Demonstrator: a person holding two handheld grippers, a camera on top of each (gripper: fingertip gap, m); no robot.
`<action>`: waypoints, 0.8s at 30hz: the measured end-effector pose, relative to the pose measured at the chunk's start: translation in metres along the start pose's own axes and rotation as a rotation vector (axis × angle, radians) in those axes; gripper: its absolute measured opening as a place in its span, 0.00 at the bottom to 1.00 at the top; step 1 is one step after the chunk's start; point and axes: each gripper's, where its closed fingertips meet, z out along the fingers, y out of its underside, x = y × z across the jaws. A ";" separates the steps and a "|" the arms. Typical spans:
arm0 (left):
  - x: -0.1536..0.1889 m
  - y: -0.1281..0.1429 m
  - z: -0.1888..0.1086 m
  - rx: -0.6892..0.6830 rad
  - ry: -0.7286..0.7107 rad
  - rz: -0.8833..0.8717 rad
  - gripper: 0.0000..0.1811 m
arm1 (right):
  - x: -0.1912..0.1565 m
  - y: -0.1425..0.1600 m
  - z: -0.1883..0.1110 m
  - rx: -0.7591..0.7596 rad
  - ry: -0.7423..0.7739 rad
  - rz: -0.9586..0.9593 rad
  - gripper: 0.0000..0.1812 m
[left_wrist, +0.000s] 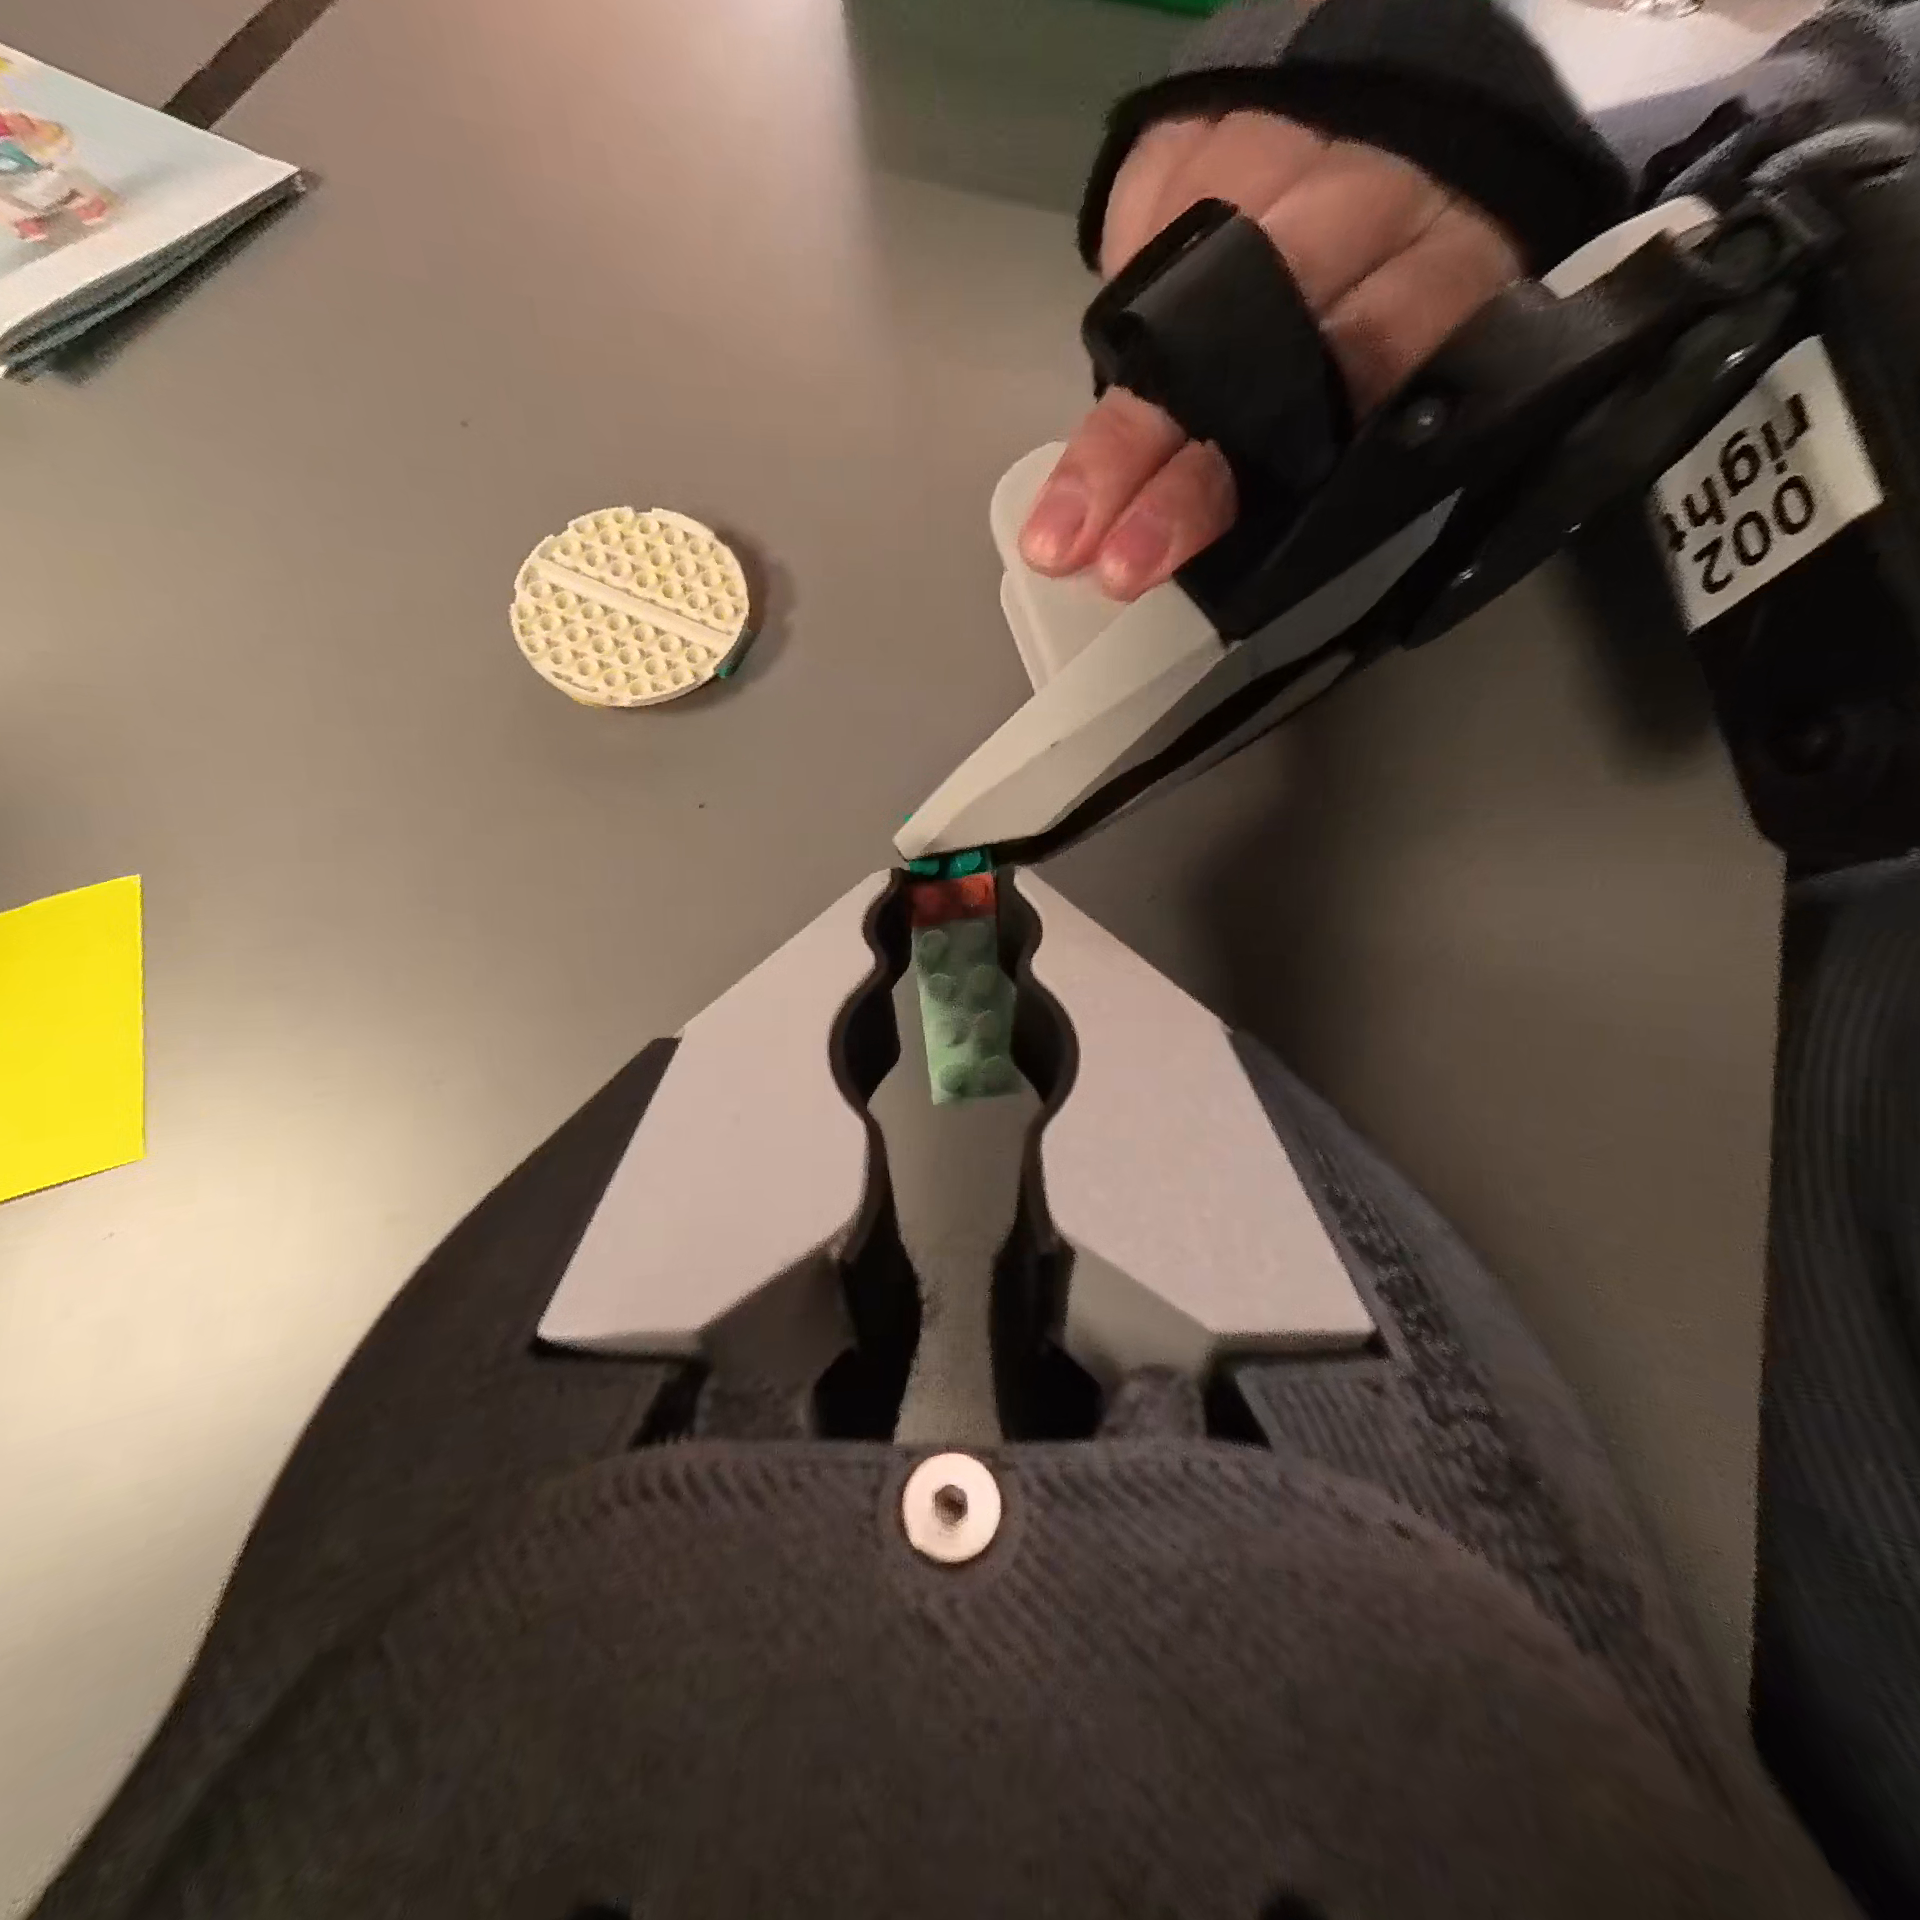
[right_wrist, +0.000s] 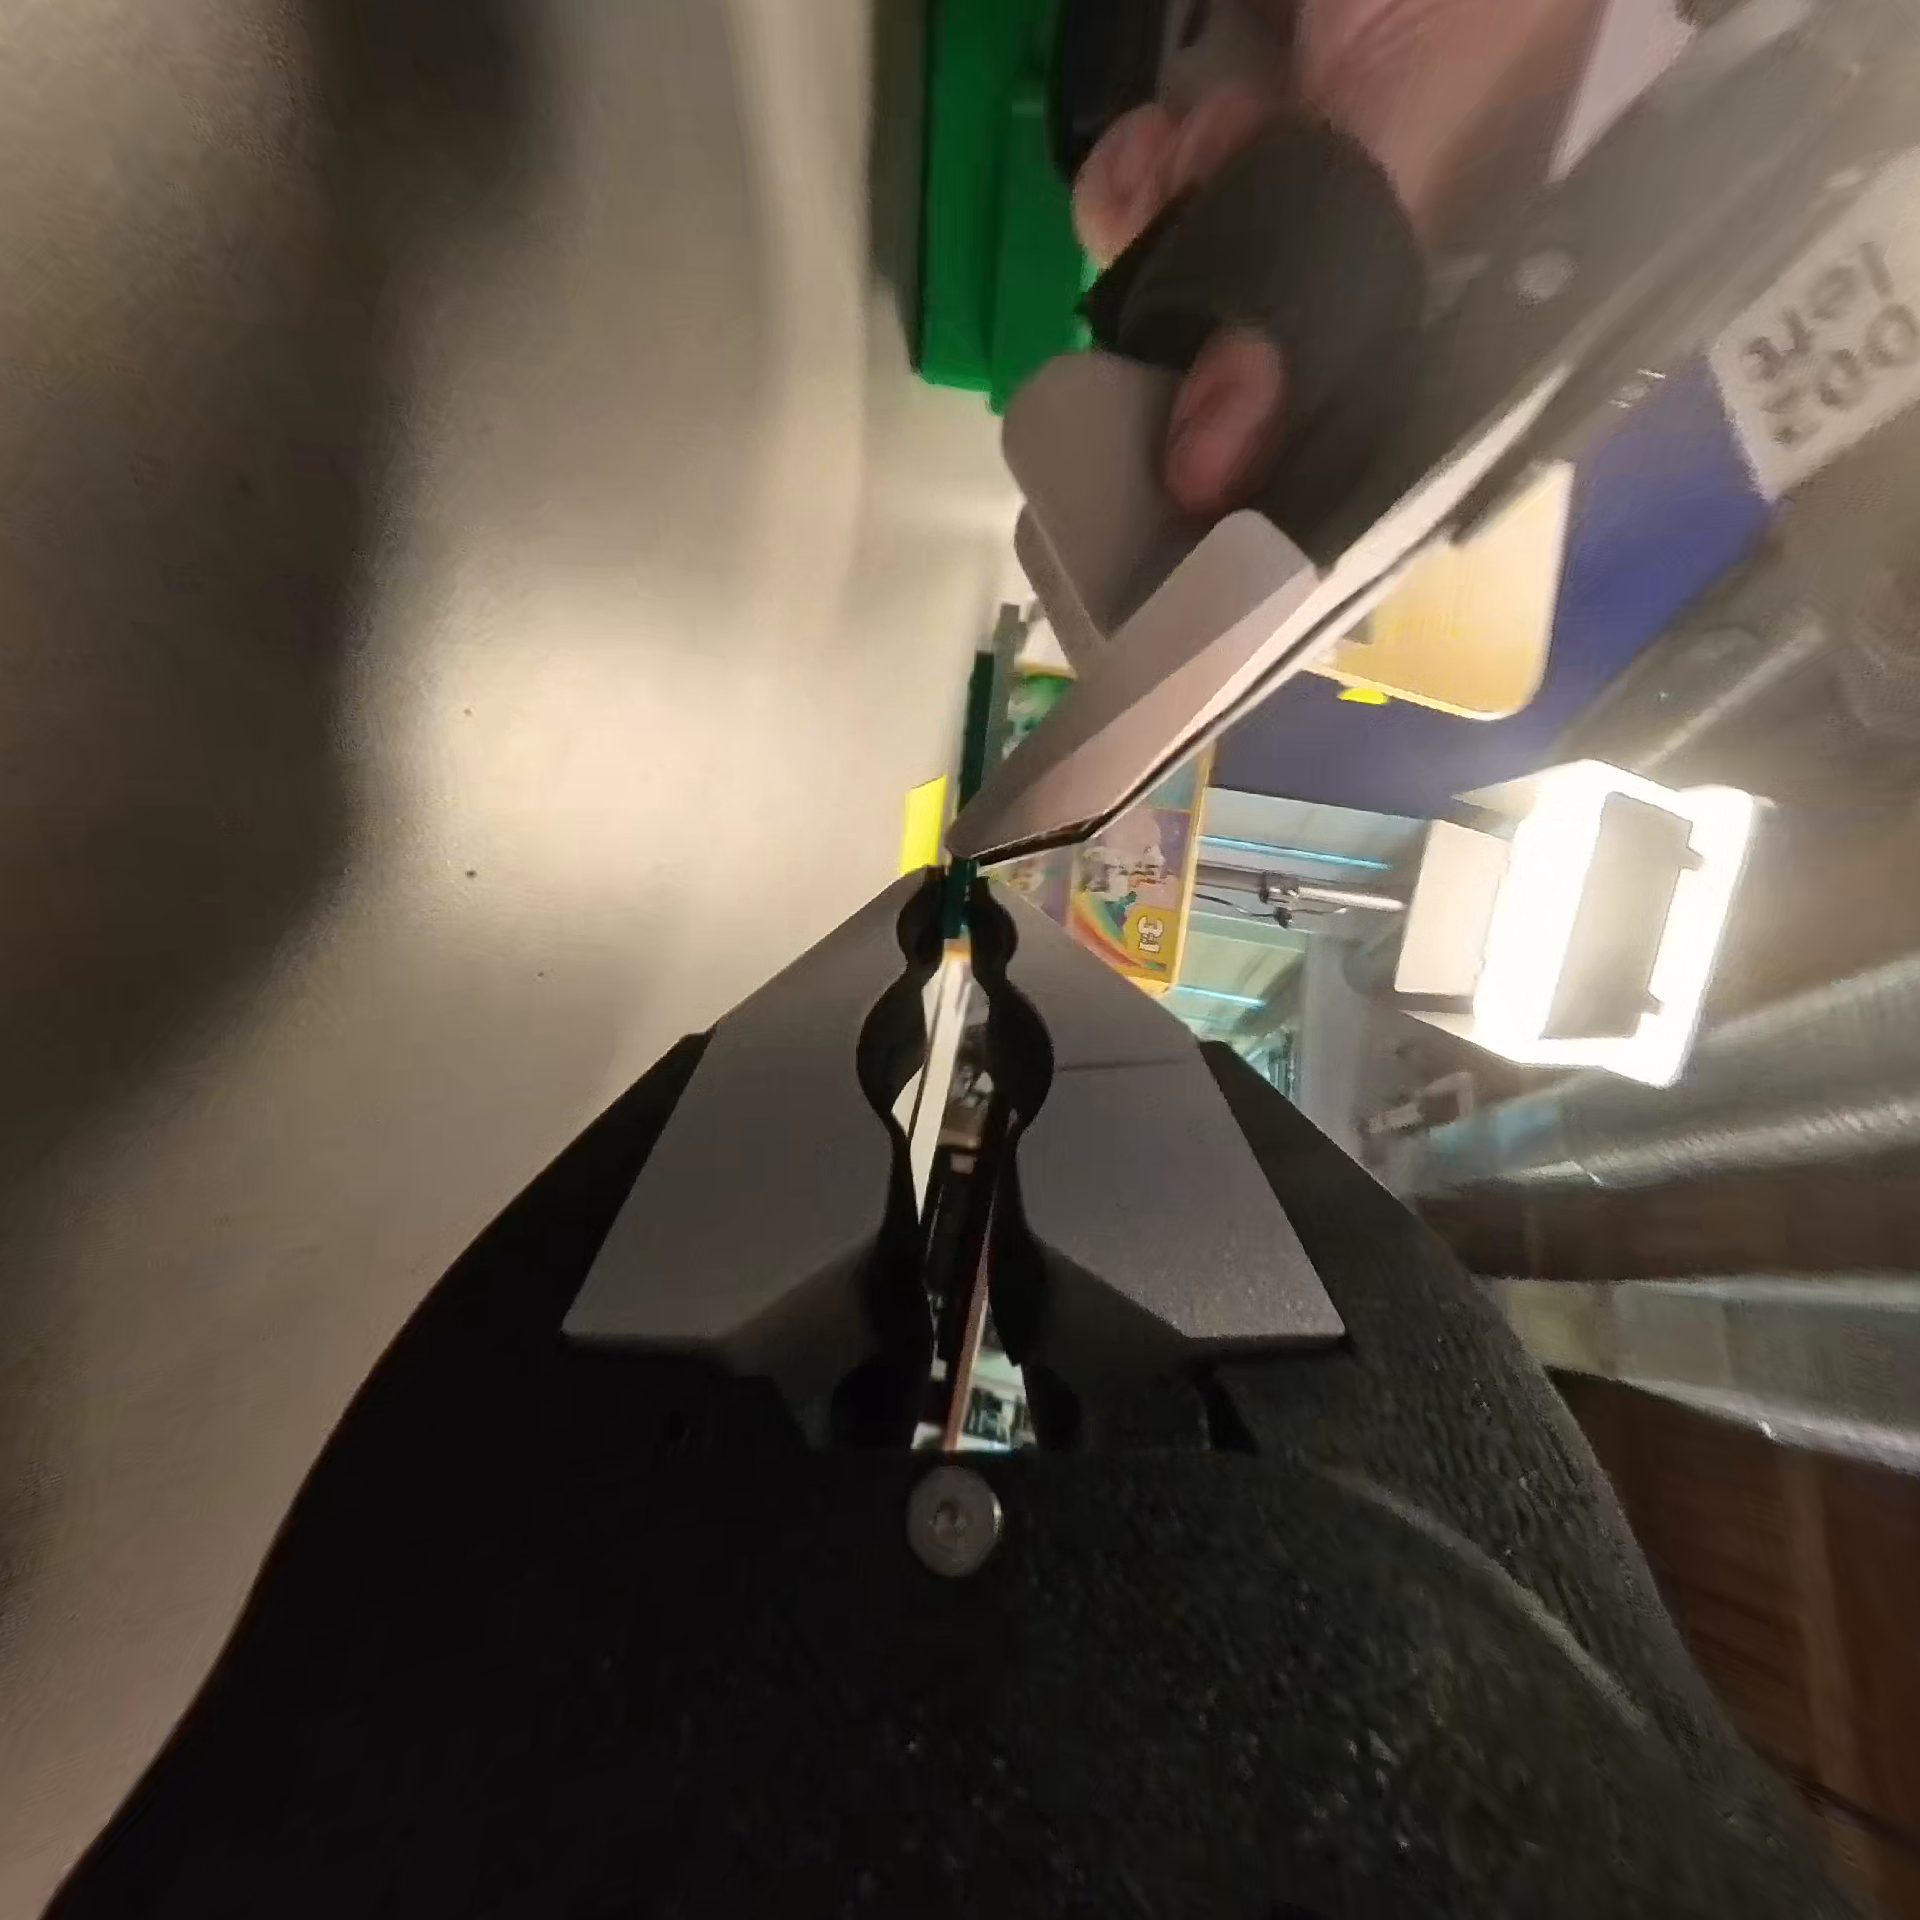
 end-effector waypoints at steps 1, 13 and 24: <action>0.001 -0.001 -0.001 0.012 0.012 -0.007 0.08 | -0.002 0.000 -0.001 0.007 0.016 0.008 0.01; -0.028 0.021 0.010 -0.128 -0.033 -0.096 0.08 | -0.033 0.053 -0.009 -0.135 -0.035 0.062 0.01; -0.009 0.012 0.027 -0.130 0.050 -0.022 0.15 | -0.020 0.042 -0.006 -0.121 0.024 -0.038 0.01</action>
